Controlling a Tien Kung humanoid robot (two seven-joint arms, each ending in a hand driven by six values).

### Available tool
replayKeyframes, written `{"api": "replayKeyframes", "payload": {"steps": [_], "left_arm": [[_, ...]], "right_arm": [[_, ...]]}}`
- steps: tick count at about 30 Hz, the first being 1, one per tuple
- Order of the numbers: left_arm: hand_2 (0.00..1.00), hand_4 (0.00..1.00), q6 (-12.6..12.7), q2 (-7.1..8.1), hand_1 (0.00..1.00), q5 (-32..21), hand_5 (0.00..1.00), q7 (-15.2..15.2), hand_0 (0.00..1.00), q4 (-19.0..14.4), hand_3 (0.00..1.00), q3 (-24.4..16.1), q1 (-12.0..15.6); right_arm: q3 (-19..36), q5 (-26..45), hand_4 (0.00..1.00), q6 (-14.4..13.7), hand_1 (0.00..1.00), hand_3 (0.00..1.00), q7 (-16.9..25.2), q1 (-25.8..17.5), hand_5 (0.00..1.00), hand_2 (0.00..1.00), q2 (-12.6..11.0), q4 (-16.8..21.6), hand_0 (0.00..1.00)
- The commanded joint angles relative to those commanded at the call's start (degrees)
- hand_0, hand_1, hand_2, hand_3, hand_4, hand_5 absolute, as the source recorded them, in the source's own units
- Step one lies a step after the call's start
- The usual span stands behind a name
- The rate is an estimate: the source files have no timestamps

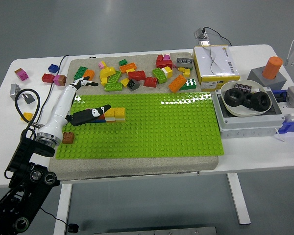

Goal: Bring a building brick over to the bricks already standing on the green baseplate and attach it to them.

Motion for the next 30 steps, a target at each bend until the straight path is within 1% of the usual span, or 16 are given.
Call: {"api": "replayKeyframes", "payload": {"steps": [2, 3, 5, 7, 8, 9, 12, 14, 15, 20, 21, 26, 27, 30], "left_arm": [[0.724, 0.812, -2.1, -0.39, 0.695, -4.39, 0.134, -3.62, 0.738, -1.22, 0.619, 1.22, 0.91], [0.572, 0.822, -3.23, -0.5, 0.554, -6.42, 0.149, -5.07, 0.539, -1.6, 0.583, 1.85, 1.29], [0.572, 0.822, -5.84, -0.66, 0.554, -10.96, 0.149, -8.05, 0.539, -1.93, 0.583, 3.11, 1.96], [0.572, 0.822, -8.08, -0.73, 0.554, -15.39, 0.149, -10.74, 0.539, -1.57, 0.583, 3.91, 2.45], [0.572, 0.822, -8.82, -0.73, 0.554, -17.8, 0.149, -12.09, 0.539, -1.37, 0.583, 4.15, 2.67], [0.427, 0.897, -9.18, -0.71, 0.36, -19.64, 0.086, -13.34, 0.437, -1.19, 0.537, 4.25, 2.86], [0.427, 0.897, -9.47, -0.6, 0.36, -26.06, 0.086, -16.34, 0.437, -0.62, 0.537, 4.13, 3.45], [0.427, 0.897, -9.51, -0.55, 0.36, -30.22, 0.086, -17.29, 0.437, 0.25, 0.537, 4.05, 3.64], [0.366, 0.913, -9.45, -0.55, 0.26, -32.28, 0.083, -17.52, 0.432, 0.73, 0.537, 4.08, 3.66], [0.366, 0.913, -8.78, -0.89, 0.26, -43.02, 0.083, -18.1, 0.432, 3.24, 0.537, 4.83, 3.93], [0.323, 0.909, -8.79, -0.93, 0.206, -45.08, 0.092, -18.08, 0.431, 3.55, 0.546, 5.02, 3.93], [0.323, 0.909, -8.97, -0.95, 0.206, -56.06, 0.092, -17.79, 0.431, 4.86, 0.546, 5.69, 3.87], [0.298, 0.875, -8.94, -0.98, 0.17, -58.47, 0.116, -17.69, 0.431, 5.14, 0.562, 5.75, 3.89], [0.298, 0.875, -8.63, -1.1, 0.17, -64.19, 0.116, -17.37, 0.431, 5.8, 0.562, 5.78, 4.03]], "right_arm": [[-0.44, 0.3, 0.626, 0.26, 0.584, 0.684, -0.23, -0.13, 0.806, 0.652, 0.13, 0.0, 0.599], [-0.54, 0.28, 0.619, 0.36, 0.583, 0.673, -0.32, -0.16, 0.815, 0.65, 0.18, 0.0, 0.6], [-0.57, 0.01, 0.619, 0.54, 0.583, 0.673, -0.51, -0.19, 0.815, 0.65, 0.26, 0.0, 0.6], [-0.41, -0.36, 0.619, 0.63, 0.583, 0.673, -0.61, -0.2, 0.815, 0.65, 0.33, 0.0, 0.6], [-0.35, -0.51, 0.619, 0.67, 0.583, 0.673, -0.63, -0.19, 0.815, 0.65, 0.37, 0.0, 0.6], [-0.29, -0.62, 0.621, 0.69, 0.583, 0.67, -0.62, -0.18, 0.818, 0.646, 0.41, 0.0, 0.598], [-0.07, -0.8, 0.621, 0.71, 0.583, 0.67, -0.57, -0.23, 0.818, 0.646, 0.5, 0.0, 0.598], [0.04, -0.85, 0.621, 0.73, 0.583, 0.67, -0.52, -0.32, 0.818, 0.646, 0.57, 0.0, 0.598], [0.09, -0.9, 0.626, 0.75, 0.583, 0.67, -0.51, -0.35, 0.806, 0.648, 0.61, 0.0, 0.597], [0.17, -0.93, 0.626, 0.85, 0.583, 0.67, -0.48, -0.5, 0.806, 0.648, 0.72, 0.0, 0.597], [0.19, -0.9, 0.627, 0.86, 0.585, 0.67, -0.48, -0.51, 0.807, 0.649, 0.7, 0.0, 0.597], [0.52, -1.05, 0.627, 0.83, 0.585, 0.67, -0.46, -0.47, 0.807, 0.649, 0.51, 0.0, 0.597], [0.6, -1.09, 0.63, 0.81, 0.585, 0.672, -0.46, -0.47, 0.801, 0.649, 0.47, 0.0, 0.597], [0.89, -1.23, 0.63, 0.72, 0.585, 0.672, -0.44, -0.45, 0.801, 0.649, 0.35, 0.0, 0.597]]}}
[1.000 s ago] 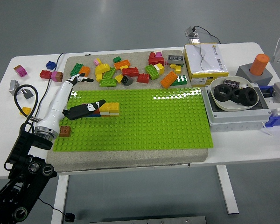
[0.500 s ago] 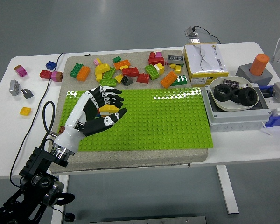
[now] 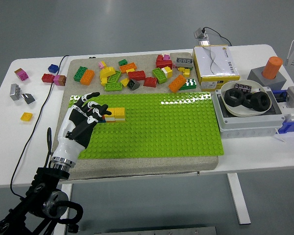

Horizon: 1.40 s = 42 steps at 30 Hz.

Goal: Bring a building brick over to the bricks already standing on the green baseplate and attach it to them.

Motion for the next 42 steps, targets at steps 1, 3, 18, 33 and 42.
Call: {"api": "replayKeyframes", "payload": {"steps": [1, 3, 18, 33, 42], "left_arm": [[0.298, 0.875, 0.16, -0.03, 0.17, -2.41, 0.116, 0.17, 0.431, 0.18, 0.562, -0.01, 0.05], [0.199, 0.905, 0.28, -0.09, 0.106, -6.65, 0.117, 0.56, 0.424, 0.52, 0.538, -0.02, 0.22], [0.166, 0.843, 0.66, 0.49, 0.109, -19.47, 0.101, 1.27, 0.433, -0.12, 0.499, -2.1, 5.3], [0.109, 0.876, 1.64, 0.65, 0.092, -14.43, 0.091, 1.4, 0.457, -1.03, 0.494, -1.1, 7.03], [0.104, 0.871, 1.56, 1.03, 0.092, -13.46, 0.058, 1.53, 0.456, -1.38, 0.493, -1.99, 6.6]], "right_arm": [[0.12, -0.08, 0.63, -0.04, 0.585, 0.672, 0.02, 0.02, 0.801, 0.649, -0.04, 0.0, 0.597], [0.48, -0.31, 0.631, -0.21, 0.585, 0.669, 0.13, 0.14, 0.803, 0.65, -0.18, 0.0, 0.596], [4.31, -3.48, 0.621, -1.66, 0.585, 0.665, -0.52, -0.1, 0.825, 0.644, -0.84, 0.0, 0.594], [5.35, -1.59, 0.623, -3.75, 0.58, 0.658, 1.46, 0.2, 0.824, 0.6, -2.04, 0.0, 0.575], [6.53, -2.9, 0.623, -3.1, 0.58, 0.659, 0.01, 0.25, 0.825, 0.609, -1.67, 0.0, 0.577]]}}
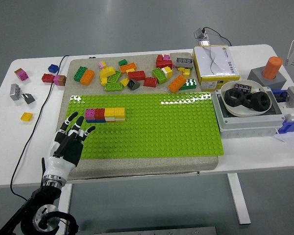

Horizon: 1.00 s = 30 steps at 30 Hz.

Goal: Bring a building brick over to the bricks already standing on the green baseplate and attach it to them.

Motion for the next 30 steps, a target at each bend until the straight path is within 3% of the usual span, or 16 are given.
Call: {"api": "replayKeyframes", "payload": {"steps": [14, 30], "left_arm": [[0.098, 0.886, -0.22, 0.61, 0.091, 0.44, 0.052, 0.28, 0.458, 0.11, 0.494, -0.02, -0.33], [0.092, 0.898, -0.28, 0.12, 0.085, 0.63, 0.047, 0.49, 0.466, -0.76, 0.501, -0.23, -0.61]], "right_arm": [[-0.34, -0.26, 0.623, 0.82, 0.583, 0.66, -0.16, 0.66, 0.822, 0.639, 0.39, 0.0, 0.588], [-0.92, 0.57, 0.626, 1.16, 0.585, 0.658, 0.18, 0.41, 0.82, 0.639, 0.27, 0.0, 0.587]]}}
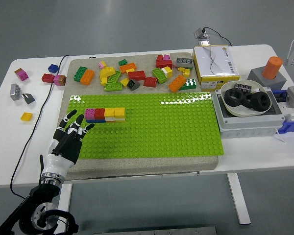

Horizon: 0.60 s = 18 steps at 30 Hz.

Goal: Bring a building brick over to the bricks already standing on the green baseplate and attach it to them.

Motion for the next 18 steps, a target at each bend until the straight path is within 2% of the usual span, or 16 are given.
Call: {"api": "replayKeyframes", "payload": {"steps": [8, 18], "left_arm": [[0.092, 0.903, 0.02, 0.45, 0.085, 0.88, 0.05, 0.24, 0.467, -2.73, 0.502, -1.01, -0.75], [0.092, 0.913, 1.08, 1.31, 0.084, 3.19, 0.05, 0.71, 0.467, -3.09, 0.504, -4.72, -1.2]], "right_arm": [[-1.34, 0.96, 0.626, 0.51, 0.585, 0.658, -0.08, 0.21, 0.815, 0.638, 0.45, 0.0, 0.588], [-3.73, 1.85, 0.629, 1.5, 0.585, 0.659, -0.1, 0.0, 0.815, 0.64, 1.3, 0.0, 0.589]]}}
